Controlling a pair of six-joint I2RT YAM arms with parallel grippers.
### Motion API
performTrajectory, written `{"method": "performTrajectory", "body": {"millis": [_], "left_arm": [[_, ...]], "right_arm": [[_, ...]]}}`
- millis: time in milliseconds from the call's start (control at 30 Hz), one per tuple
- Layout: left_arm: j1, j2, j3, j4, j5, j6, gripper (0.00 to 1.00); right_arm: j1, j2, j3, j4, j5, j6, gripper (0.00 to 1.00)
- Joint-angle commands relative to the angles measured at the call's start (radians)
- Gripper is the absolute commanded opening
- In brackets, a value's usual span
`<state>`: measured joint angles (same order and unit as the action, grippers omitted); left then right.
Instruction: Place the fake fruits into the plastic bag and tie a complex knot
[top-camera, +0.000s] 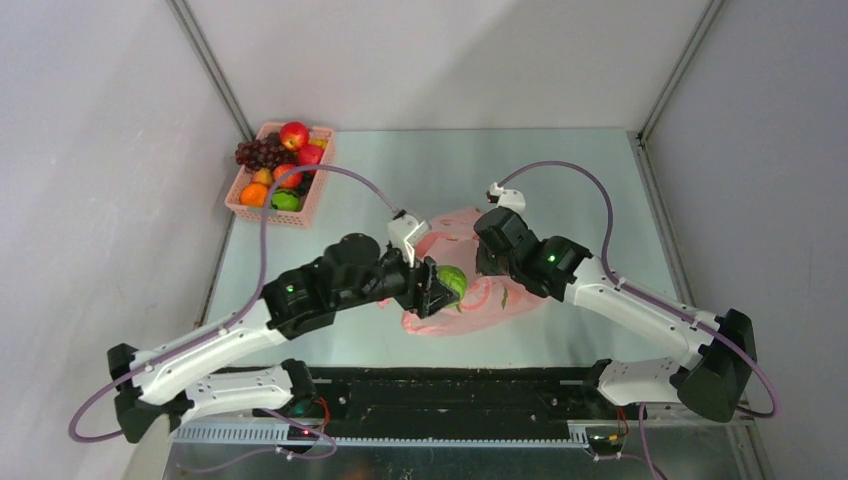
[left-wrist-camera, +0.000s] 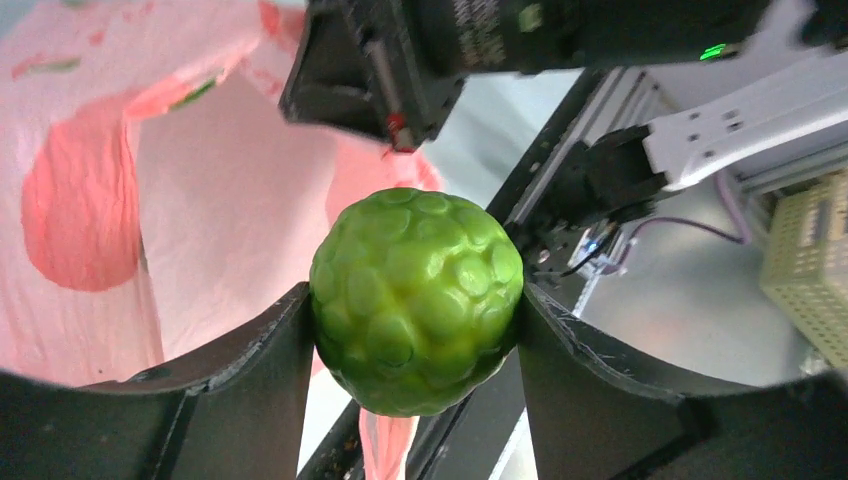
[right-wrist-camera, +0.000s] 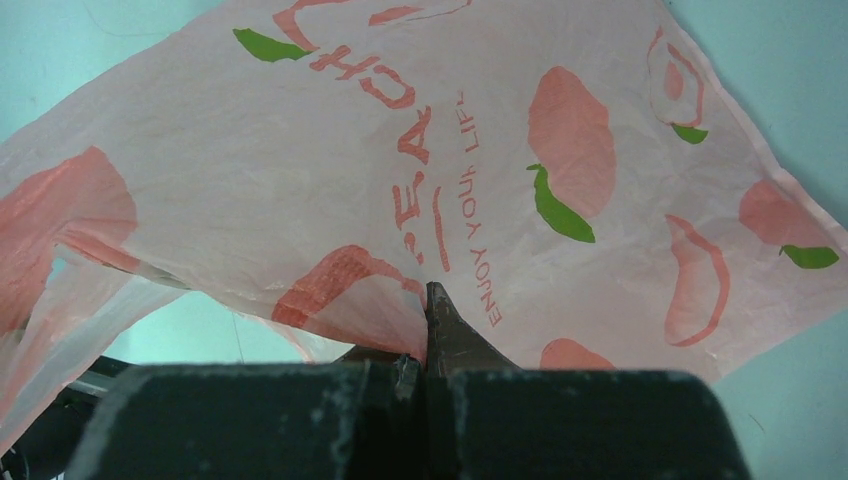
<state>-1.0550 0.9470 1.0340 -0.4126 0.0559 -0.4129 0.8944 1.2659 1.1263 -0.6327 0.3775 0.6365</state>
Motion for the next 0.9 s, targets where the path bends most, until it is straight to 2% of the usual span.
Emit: {"method": "performTrajectory", "body": {"millis": [0, 133, 233, 567, 633, 767, 867], "left_arm": [[-0.007, 0.016, -0.042, 0.096, -0.084, -0.014, 0.39], [0.015, 0.009, -0.09, 0.163, -0.195, 0.066, 0.41], [0.062, 0.027, -0.108, 0.185, -0.199, 0.079, 0.4], [0.068, 0.092, -0.189, 0.294, -0.176, 0.126, 0.41], [0.069, 0.094, -0.212, 0.32, -0.169, 0.116, 0.45], [0.069, 0.102, -0.219, 0.329, -0.165, 0.107, 0.72], [0.07, 0.107, -0.223, 0.328, -0.154, 0.107, 0.83]], "right_arm": [[0.002, -0.017, 0.023, -0.007, 0.018, 0.009, 0.0], [0.012, -0.023, 0.023, 0.011, -0.023, -0.01, 0.0], [0.021, -0.032, 0.023, 0.014, -0.044, -0.01, 0.0], [0.036, -0.047, 0.023, 0.021, -0.061, 0.004, 0.0], [0.037, -0.043, 0.024, 0.023, -0.061, 0.006, 0.0], [0.035, -0.039, 0.023, 0.02, -0.064, 0.01, 0.0], [0.035, -0.039, 0.023, 0.016, -0.062, 0.009, 0.0]]}}
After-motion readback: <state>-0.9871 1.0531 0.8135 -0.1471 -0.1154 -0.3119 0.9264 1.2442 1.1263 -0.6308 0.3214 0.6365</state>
